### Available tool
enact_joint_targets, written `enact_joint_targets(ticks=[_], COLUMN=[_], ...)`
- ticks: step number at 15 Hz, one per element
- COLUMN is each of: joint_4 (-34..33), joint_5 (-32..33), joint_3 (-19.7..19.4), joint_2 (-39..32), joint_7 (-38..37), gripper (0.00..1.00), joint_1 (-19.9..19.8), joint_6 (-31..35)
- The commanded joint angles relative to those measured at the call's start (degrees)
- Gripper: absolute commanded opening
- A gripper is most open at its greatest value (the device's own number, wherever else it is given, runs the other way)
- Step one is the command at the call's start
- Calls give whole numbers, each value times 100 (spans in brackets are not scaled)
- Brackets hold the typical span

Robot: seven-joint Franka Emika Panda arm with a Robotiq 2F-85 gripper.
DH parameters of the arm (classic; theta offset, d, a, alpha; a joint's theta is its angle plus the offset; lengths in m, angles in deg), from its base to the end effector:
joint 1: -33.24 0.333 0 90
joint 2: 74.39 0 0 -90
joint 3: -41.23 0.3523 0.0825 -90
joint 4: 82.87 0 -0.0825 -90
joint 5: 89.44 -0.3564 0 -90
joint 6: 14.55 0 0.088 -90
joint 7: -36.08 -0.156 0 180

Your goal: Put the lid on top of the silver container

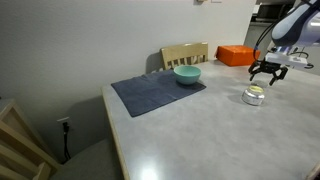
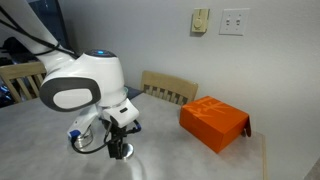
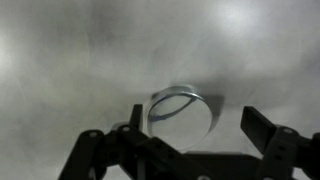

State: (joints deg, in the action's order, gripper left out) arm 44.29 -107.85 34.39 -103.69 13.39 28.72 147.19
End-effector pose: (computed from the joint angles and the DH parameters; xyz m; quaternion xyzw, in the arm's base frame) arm 0.5500 -0.1232 0.1608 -0.9039 0.4237 -0.0480 0.0338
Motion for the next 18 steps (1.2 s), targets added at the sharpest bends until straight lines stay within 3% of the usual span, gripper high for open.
enact_joint_targets(ticks=[1,8,18], joint_4=[-20,-141,-682], joint_5=[-86,-155,102], joint_3=[34,130,-82], joint_2=[-27,-107,-471], joint_7=[45,180,-149], gripper=[100,100,100], joint_1=[-118,-377,-20], joint_6=[-90,-221,-812])
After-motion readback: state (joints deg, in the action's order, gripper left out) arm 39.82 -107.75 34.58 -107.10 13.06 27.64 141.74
